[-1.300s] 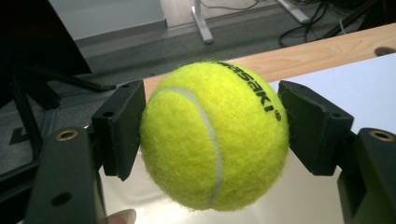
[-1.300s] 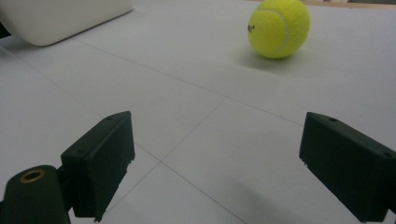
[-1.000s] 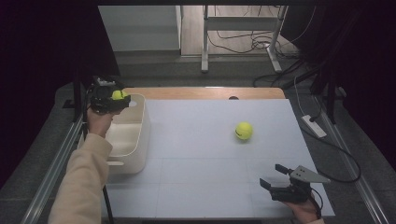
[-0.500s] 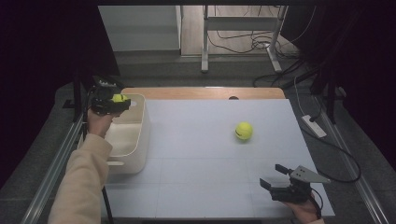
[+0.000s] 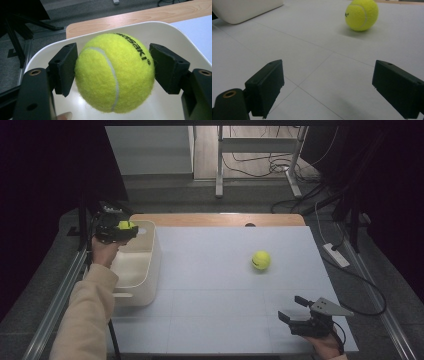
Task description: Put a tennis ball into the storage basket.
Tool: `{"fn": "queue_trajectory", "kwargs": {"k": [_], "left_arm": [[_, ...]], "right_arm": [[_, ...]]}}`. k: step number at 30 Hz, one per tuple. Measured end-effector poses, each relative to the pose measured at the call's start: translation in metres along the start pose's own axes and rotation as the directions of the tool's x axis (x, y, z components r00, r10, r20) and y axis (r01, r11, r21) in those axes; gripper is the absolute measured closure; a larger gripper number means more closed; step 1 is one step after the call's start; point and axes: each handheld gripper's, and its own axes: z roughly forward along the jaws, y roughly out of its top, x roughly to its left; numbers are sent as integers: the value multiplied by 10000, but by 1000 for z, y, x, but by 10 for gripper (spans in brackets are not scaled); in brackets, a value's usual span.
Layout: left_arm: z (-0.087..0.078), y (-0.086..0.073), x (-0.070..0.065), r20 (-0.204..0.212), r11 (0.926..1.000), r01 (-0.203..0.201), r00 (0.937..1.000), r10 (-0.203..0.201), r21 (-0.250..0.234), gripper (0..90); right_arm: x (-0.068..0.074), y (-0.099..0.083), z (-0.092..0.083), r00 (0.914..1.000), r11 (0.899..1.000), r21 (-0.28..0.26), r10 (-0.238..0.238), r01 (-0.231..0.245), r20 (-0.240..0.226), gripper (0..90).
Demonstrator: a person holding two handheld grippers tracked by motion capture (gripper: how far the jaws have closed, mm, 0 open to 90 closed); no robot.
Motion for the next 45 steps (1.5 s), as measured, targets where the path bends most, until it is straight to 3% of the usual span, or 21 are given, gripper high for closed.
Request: {"fn": "queue_trajectory", "kwargs": {"k": [1,3,11,14,21,24,31,35,43,45], "left_arm": [[-1,0,1,68,9998,162,9998,-161,-149,258],[-4,1,2,115,9985,400,9991,-396,-376,171],[-17,2,0,1032,9950,500,9938,-410,-867,67],[-22,0,-3,1480,9921,598,9880,-431,-1103,63],[-32,-4,-14,2192,9868,401,9757,-48,-1569,61],[-39,-6,-22,2572,9841,253,9661,211,-1758,58],[-50,-9,-33,2905,9748,-13,9545,677,-2229,65],[-55,-13,-38,3176,9697,-53,9444,852,-2443,66],[-60,-18,-43,3594,9620,38,9280,983,-2731,67],[-61,-20,-46,3757,9601,93,9213,1005,-2794,69]], "right_arm": [[0,0,0,10000,10000,-5,8,-8,3,102],[0,0,0,10000,10000,-12,15,-15,1,102],[0,0,0,10000,10000,-22,0,0,-9,101],[0,0,0,10000,10000,-37,-5,5,-20,101],[-1,1,2,9999,9999,-73,94,-94,-68,101],[-2,4,5,9999,9999,-135,61,-63,-147,101],[-4,5,10,9999,9997,-220,127,-129,-106,102],[-3,6,11,10000,9999,-148,31,-32,-83,102],[-4,3,7,10000,9999,-153,77,-77,20,102],[-4,3,6,10000,9998,-205,49,-49,-2,102]]}}
